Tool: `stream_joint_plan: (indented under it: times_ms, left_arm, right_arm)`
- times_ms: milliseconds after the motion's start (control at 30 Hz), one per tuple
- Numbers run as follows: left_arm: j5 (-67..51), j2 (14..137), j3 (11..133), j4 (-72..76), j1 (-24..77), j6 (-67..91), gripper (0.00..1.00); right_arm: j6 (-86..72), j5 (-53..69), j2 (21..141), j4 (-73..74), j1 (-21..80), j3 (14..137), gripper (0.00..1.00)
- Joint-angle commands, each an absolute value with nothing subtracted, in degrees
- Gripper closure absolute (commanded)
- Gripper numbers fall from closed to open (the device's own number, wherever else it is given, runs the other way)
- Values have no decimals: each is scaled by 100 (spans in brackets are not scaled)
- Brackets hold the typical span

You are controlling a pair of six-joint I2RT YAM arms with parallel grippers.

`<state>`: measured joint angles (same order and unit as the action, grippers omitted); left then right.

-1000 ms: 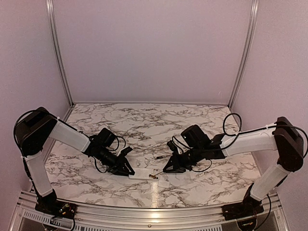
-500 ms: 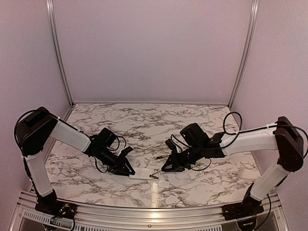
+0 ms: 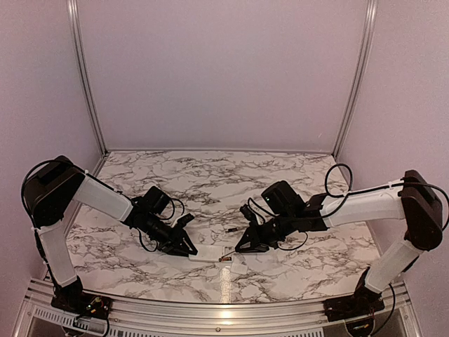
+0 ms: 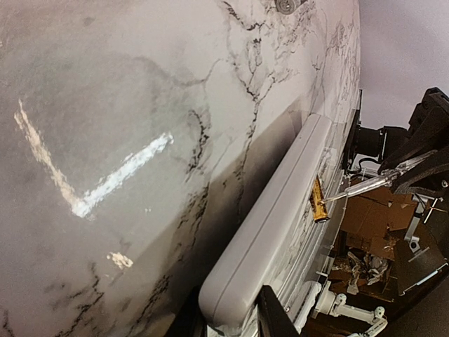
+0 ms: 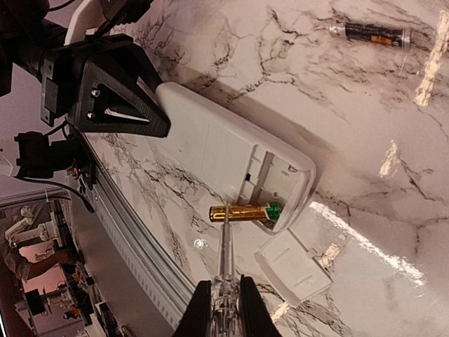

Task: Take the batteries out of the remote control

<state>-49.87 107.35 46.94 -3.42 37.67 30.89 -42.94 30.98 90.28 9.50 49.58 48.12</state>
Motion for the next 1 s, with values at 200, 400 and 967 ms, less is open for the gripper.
stream_joint_plan:
  times_ms: [200, 400, 967]
  left_arm:
    - [-2977, 11298, 4386, -1413, 3841, 3196, 100]
    - [-2965, 11294, 4386, -1415, 3841, 3203, 100]
    - [-2953, 11281, 4373, -1434, 3841, 3164, 100]
  right_arm:
    - [-4178, 3076, 8970, 1131, 5045, 4962, 100]
    - [-4156, 3034, 8943, 1179, 5045, 4934, 100]
    - [-4271, 2934, 8487, 1092, 5041, 4278, 100]
